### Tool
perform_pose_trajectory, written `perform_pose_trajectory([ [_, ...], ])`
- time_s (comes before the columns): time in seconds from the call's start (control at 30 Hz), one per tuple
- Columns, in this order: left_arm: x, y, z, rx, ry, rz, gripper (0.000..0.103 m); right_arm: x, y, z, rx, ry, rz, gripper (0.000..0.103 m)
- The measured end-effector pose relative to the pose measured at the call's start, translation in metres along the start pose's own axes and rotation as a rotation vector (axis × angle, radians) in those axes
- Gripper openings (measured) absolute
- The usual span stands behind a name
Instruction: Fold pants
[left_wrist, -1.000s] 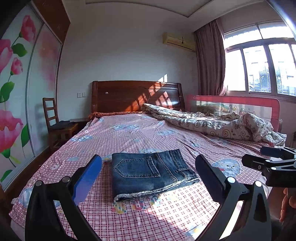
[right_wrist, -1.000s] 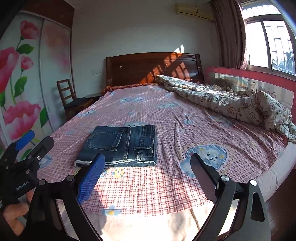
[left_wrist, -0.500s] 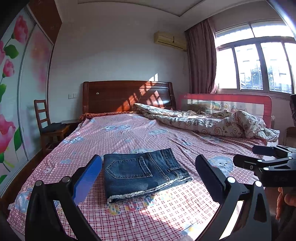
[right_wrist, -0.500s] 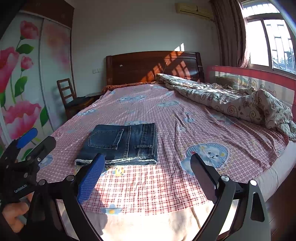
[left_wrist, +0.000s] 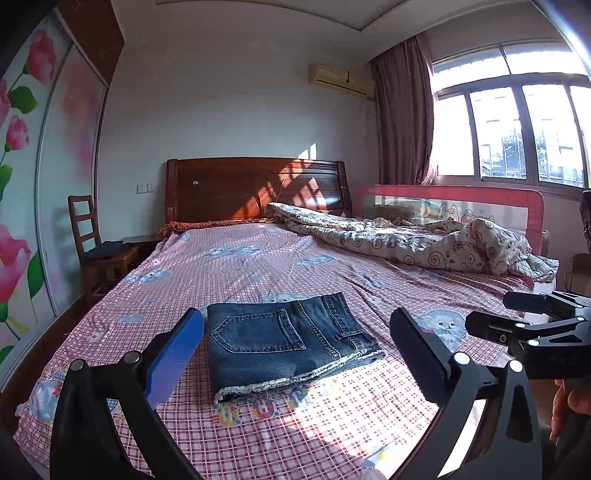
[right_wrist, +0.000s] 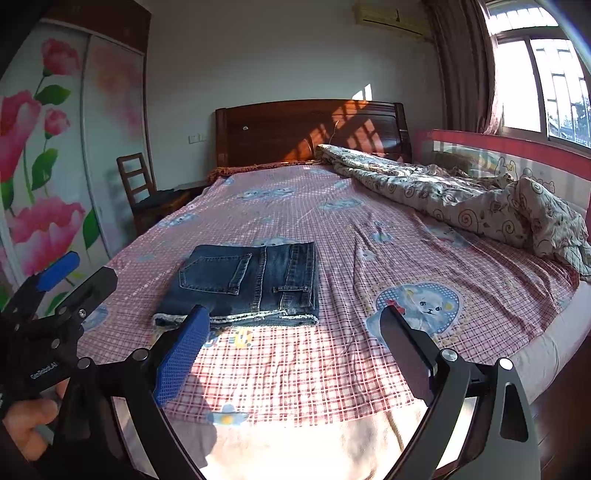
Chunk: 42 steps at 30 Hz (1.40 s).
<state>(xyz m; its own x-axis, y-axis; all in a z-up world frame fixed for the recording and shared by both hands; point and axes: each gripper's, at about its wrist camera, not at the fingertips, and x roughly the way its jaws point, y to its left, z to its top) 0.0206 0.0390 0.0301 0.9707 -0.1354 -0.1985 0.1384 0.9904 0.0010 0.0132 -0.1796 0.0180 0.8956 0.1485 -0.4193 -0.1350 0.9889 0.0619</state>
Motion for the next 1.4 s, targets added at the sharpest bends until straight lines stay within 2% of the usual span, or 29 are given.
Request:
perform_pose_trajectory([
  [0.23,0.002,0.002,0.000,-0.005,0.019,0.002,0.101,-0.001,0.001,-0.001,-0.004,0.000,0.003,0.093],
  [0.47,0.007,0.007,-0.003,-0.077,0.064,-0.015,0.101,0.000,0.002,-0.001,-0.009,0.010,0.003,0.093],
  [0.57,0.010,0.008,-0.007,-0.094,0.088,0.020,0.101,0.000,0.003,-0.002,-0.011,0.012,0.002,0.093],
  [0.7,0.012,0.009,-0.011,-0.116,0.117,-0.027,0.101,0.000,0.003,-0.003,-0.015,0.015,0.007,0.093],
  [0.87,0.014,0.004,-0.013,-0.099,0.143,-0.028,0.101,0.001,0.004,-0.003,-0.018,0.021,0.014,0.093],
  [1.17,0.010,0.003,-0.010,-0.111,0.129,-0.078,0.101,0.002,0.003,-0.004,-0.021,0.028,0.015,0.093],
  [1.4,0.011,0.003,-0.011,-0.096,0.137,-0.075,0.101,0.005,0.002,-0.004,-0.019,0.034,0.017,0.093],
])
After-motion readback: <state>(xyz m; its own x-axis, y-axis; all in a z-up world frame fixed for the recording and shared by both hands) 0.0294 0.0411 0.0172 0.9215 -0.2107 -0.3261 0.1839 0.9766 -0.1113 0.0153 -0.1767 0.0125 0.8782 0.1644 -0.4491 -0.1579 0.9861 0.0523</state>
